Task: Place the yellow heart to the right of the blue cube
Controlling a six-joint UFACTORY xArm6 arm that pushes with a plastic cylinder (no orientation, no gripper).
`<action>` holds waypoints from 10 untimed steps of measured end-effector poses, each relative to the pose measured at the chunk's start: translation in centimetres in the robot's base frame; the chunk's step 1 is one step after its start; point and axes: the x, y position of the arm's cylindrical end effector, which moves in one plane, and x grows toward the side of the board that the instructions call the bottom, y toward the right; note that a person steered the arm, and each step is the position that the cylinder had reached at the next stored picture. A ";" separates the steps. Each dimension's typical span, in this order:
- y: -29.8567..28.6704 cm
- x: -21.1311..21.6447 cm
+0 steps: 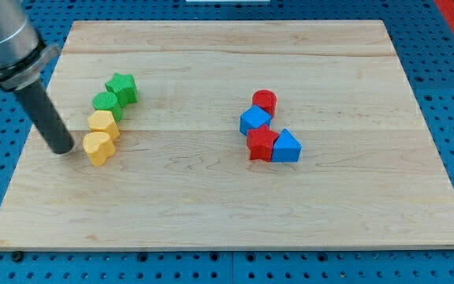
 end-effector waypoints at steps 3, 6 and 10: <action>17.8 4.9; 9.5 5.7; 30.9 5.7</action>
